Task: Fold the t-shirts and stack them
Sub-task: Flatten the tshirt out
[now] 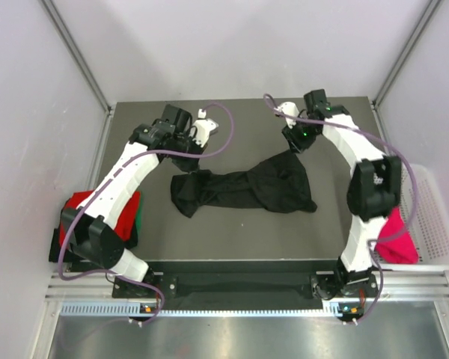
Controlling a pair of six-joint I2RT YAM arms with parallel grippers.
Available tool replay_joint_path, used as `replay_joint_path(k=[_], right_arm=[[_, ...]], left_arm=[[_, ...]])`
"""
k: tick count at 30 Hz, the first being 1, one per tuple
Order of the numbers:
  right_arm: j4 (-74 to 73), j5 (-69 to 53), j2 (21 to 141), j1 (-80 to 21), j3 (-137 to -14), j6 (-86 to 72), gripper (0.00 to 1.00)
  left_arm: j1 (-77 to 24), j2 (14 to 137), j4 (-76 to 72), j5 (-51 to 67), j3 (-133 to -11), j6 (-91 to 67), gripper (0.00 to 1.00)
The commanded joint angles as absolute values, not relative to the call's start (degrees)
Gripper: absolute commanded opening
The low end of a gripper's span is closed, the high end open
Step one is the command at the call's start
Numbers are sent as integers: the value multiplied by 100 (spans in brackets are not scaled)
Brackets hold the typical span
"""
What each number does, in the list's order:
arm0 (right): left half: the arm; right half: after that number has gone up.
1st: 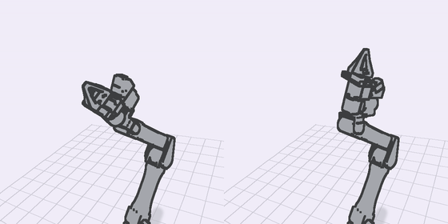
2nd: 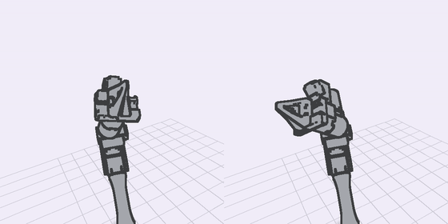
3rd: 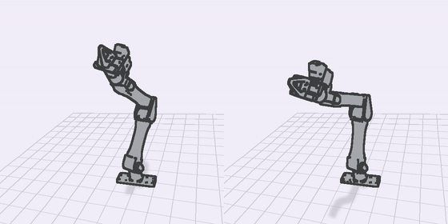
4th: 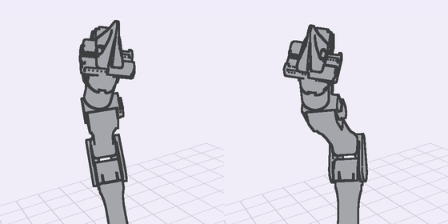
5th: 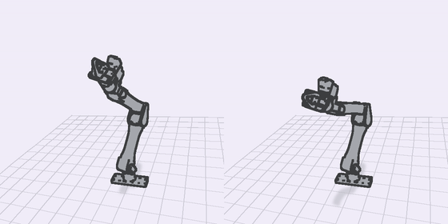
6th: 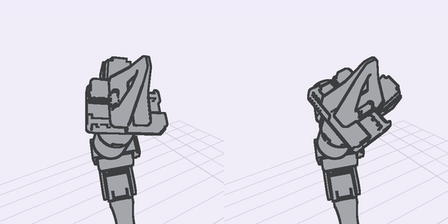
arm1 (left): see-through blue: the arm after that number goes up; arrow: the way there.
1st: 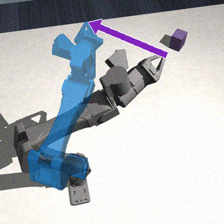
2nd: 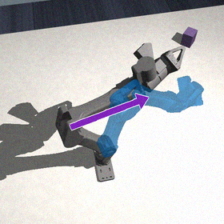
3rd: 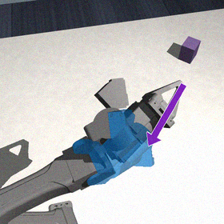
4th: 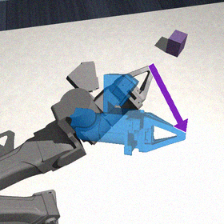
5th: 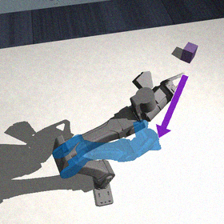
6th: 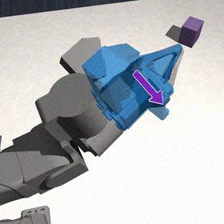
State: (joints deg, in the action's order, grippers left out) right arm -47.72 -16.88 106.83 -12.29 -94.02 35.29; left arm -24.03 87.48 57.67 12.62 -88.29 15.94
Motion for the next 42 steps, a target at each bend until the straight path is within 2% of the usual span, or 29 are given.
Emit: replay_joint_path(k=[1,6,9,33,36,42], right_arm=[[-4991,-1863,11756,-1011,-10342,3085,38],[-5264,-2232,12743,-800,-11774,2620,39],[-5274,-2347,13104,-756,-12102,2505,39],[-5519,-2162,13965,-852,-12111,2522,43],[-5616,-2066,14080,-957,-12129,2593,41],[-5686,-1469,14177,-1142,-12208,2549,30]], left_arm=[[-2356,8526,5581,1397,-8579,1529,0],[-2285,8446,5476,1441,-8315,1529,0],[-2268,8481,5458,1503,-8279,1521,0],[-2180,8517,5388,1591,-8209,1494,0],[-2180,8508,5396,1591,-8209,1503,0],[-2145,8490,5379,1617,-8200,1485,0]])
